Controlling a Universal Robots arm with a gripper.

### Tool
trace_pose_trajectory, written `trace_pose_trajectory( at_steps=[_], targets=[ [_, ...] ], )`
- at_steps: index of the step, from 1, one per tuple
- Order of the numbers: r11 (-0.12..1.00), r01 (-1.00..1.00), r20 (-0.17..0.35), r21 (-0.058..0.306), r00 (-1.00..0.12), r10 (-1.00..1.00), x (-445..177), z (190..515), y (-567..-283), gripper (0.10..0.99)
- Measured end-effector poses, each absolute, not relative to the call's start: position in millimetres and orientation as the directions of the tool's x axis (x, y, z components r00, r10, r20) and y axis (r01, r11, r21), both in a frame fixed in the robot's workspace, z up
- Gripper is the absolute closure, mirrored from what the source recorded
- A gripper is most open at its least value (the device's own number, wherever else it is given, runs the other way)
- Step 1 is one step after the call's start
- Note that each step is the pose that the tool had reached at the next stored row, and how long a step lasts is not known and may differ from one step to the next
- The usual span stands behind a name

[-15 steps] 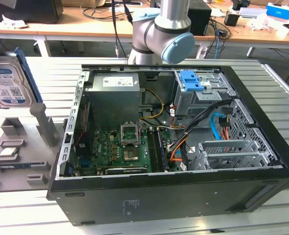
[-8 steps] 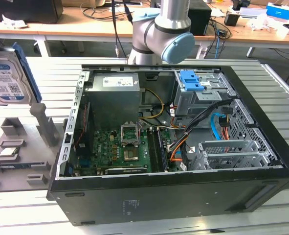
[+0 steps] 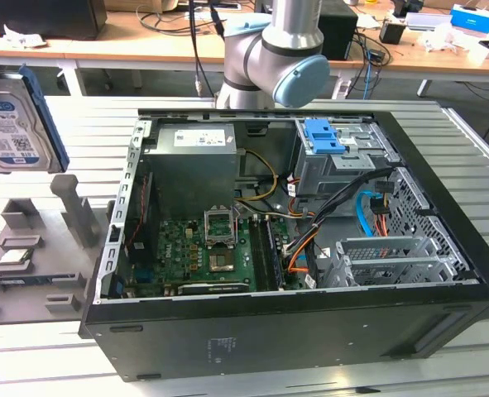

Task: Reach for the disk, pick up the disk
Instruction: 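Pick up the disk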

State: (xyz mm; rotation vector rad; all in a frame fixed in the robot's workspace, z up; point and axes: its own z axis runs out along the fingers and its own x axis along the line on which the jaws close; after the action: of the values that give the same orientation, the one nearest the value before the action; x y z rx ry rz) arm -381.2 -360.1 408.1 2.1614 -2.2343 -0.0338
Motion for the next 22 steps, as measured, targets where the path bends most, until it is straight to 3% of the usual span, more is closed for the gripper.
trace_pose_trajectory(
  at_steps=[22],
  targets=[
    [0.033, -0.999, 0.008, 0.038, -0.033, -0.999, -379, 453, -360, 0.718]
  ],
)
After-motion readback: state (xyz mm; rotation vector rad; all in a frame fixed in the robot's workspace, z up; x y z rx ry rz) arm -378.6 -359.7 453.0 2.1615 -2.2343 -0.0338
